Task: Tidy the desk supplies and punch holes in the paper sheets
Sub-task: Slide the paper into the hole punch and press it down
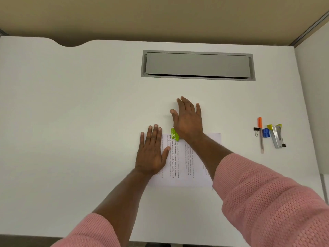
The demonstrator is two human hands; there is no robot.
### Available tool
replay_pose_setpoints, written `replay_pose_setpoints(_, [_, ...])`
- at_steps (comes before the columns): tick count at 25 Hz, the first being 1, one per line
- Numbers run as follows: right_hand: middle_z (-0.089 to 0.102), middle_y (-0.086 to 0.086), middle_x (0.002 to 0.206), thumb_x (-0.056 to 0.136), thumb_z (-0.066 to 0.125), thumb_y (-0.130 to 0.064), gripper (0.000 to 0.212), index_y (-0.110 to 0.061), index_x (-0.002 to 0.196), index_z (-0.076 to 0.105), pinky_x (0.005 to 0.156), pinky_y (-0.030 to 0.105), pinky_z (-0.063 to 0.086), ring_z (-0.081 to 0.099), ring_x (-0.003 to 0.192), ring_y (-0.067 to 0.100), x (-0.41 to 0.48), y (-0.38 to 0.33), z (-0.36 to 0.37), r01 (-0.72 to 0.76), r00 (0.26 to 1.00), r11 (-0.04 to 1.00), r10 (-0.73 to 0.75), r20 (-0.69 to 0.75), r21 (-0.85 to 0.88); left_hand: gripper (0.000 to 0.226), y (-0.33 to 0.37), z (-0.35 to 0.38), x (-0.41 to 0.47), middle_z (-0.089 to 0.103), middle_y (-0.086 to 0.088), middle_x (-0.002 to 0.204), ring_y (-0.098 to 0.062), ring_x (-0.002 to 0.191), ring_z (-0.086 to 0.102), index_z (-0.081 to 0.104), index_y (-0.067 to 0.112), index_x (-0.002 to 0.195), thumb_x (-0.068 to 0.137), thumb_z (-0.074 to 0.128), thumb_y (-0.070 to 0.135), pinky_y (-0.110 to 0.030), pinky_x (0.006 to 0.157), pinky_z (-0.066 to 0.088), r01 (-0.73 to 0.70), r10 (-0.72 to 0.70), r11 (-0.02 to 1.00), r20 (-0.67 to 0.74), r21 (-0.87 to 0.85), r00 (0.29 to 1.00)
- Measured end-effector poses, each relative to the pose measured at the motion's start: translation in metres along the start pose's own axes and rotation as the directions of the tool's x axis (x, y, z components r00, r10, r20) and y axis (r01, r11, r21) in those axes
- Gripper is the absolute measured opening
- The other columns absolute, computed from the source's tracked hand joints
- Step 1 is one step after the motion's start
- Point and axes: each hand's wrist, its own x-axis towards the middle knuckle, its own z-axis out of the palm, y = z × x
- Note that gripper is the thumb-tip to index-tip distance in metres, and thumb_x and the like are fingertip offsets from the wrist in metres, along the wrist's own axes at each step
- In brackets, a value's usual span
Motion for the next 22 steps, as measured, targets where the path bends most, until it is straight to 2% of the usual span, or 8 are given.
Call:
replay_pose_setpoints(5, [0.053,0.002,0.147,0.105,0.035,-0.039,0.046,-0.016,0.142,0.049,0.120,0.050,0.025,0.044,0.139,0.019,-0.032,0.027,-0.019,-0.070,0.979,0.960,0.117,-0.164,0.272,0.077,0.004,-0.008,-0.002,0.001,-0.010,0.168,-0.025,0.155,-0.003,0.008,0.007,0.158,0.101,0.028,0.053,-0.053,0.124,0.010,0.014,-0.015,1.000,0.030,0.020,0.999])
replay_pose_setpoints(10, [0.060,0.002,0.137,0.095,0.052,-0.026,0.045,-0.015,0.138,0.053,0.119,0.047,0.028,0.052,0.131,0.021,-0.077,0.080,-0.022,-0.065,0.989,0.967,0.095,-0.113,0.248,0.074,0.014,-0.023,0.005,0.009,-0.010,0.167,-0.023,0.155,0.002,0.016,0.007,0.158,0.101,0.030,0.052,-0.051,0.124,0.008,0.012,-0.012,1.000,0.040,0.006,0.999])
replay_pose_setpoints(15, [0.058,-0.003,0.139,0.085,0.062,-0.038,0.065,-0.021,0.145,0.044,0.120,0.045,0.026,0.050,0.131,0.016,-0.097,0.092,-0.019,0.021,1.000,0.973,-0.018,-0.015,0.229,0.066,0.030,-0.033,0.023,0.037,-0.008,0.158,-0.025,0.150,0.025,0.047,0.013,0.144,0.098,0.039,0.059,-0.049,0.124,0.013,-0.040,0.040,0.999,0.028,0.001,0.999])
replay_pose_setpoints(18, [0.061,-0.009,0.133,0.083,0.069,-0.038,0.073,-0.024,0.148,0.040,0.121,0.044,0.024,0.051,0.129,0.011,-0.101,0.092,-0.018,0.031,0.999,0.970,-0.034,0.006,0.242,0.059,0.033,-0.033,0.027,0.042,-0.006,0.154,-0.024,0.148,0.029,0.053,0.015,0.135,0.097,0.041,0.058,-0.047,0.124,0.011,-0.010,0.010,1.000,0.019,0.008,1.000])
replay_pose_setpoints(22, [0.063,-0.012,0.128,0.084,0.071,-0.034,0.073,-0.025,0.148,0.040,0.122,0.043,0.021,0.052,0.128,0.010,-0.105,0.092,-0.018,0.018,1.000,0.970,-0.022,0.014,0.244,0.050,0.036,-0.031,0.027,0.046,-0.006,0.151,-0.025,0.147,0.031,0.059,0.015,0.126,0.095,0.051,0.053,-0.048,0.123,0.014,0.028,-0.028,0.999,-0.009,-0.026,1.000])
